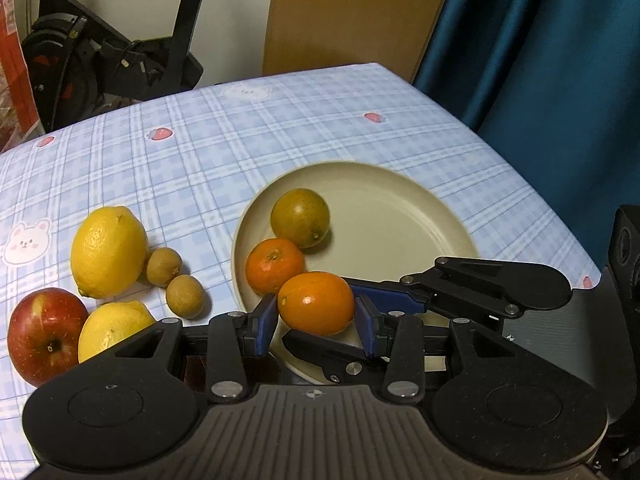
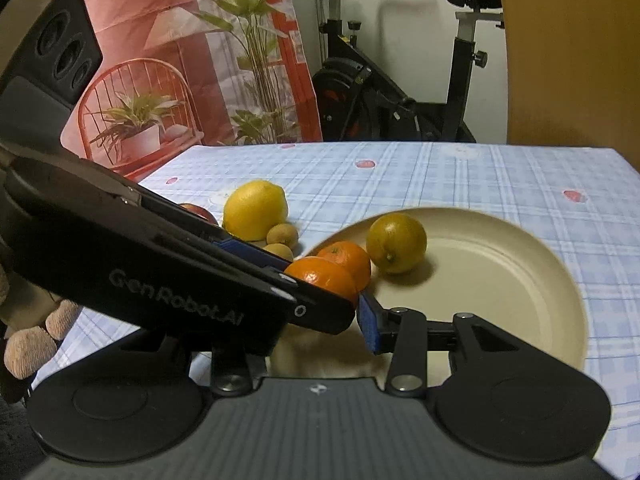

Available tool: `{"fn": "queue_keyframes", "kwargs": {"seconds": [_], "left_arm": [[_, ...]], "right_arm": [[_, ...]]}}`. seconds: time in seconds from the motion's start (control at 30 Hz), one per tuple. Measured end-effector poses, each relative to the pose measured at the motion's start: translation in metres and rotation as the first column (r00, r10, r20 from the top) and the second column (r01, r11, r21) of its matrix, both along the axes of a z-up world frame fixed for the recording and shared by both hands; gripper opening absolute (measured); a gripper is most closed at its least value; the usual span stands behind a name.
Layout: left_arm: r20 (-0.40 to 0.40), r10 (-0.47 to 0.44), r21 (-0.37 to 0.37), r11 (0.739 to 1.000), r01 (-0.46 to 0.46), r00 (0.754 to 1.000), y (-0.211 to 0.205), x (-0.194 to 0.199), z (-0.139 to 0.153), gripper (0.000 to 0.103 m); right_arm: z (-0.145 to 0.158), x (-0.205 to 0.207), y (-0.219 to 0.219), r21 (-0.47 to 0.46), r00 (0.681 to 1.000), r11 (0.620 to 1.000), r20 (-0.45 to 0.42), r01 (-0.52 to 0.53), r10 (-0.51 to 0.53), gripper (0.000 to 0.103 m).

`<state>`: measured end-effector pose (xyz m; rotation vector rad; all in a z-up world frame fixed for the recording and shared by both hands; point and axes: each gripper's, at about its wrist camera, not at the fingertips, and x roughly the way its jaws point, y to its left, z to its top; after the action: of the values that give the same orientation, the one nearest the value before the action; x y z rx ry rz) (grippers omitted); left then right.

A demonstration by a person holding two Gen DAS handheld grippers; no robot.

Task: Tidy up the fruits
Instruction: 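Carry the orange in the left gripper and lower it onto the plate, then open the left gripper to release the orange onto the plate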

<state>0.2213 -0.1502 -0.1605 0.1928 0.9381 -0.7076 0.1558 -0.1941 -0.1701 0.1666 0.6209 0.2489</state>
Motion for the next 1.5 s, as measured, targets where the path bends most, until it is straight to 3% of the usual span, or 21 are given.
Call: {"fn": "queue_keyframes", "kwargs": {"seconds": [0.43,0.8,1.2,1.37,1.5], "left_arm": [[0.018,0.0,0.03,1.0,0.0,1.0,-0.01,0.007,-0.008,0.044],[0.02,0.026,-0.006,1.0,-0.026,0.999,0.0,0.004,-0.002,0.044],[0.072,0.079,-0.1,0.992,-0.072,0.994,0.024,-0.009,0.027,0.044],[0.108,0.172,-0.174,0.973,-0.152,0.979,0.054,-0.021,0.041,0.044],[0.132,0.237,-0.184,0.96,-0.211,0.963,0.081,-0.033,0.043,0.044]], "right_arm": [[-0.008,0.002,0.002,0.013,1.0,1.0,-0.01,0.015,-0.015,0.043],[-0.003,-0.003,0.005,0.023,1.0,0.999,-0.003,0.023,-0.023,0.045],[0.015,-0.026,0.012,0.034,0.998,0.999,0.047,0.037,-0.039,0.045],[0.021,-0.033,0.018,0.024,0.997,0.999,0.069,0.021,-0.022,0.045],[0.021,-0.035,0.023,0.018,0.997,1.0,0.072,0.009,-0.01,0.045]]}}
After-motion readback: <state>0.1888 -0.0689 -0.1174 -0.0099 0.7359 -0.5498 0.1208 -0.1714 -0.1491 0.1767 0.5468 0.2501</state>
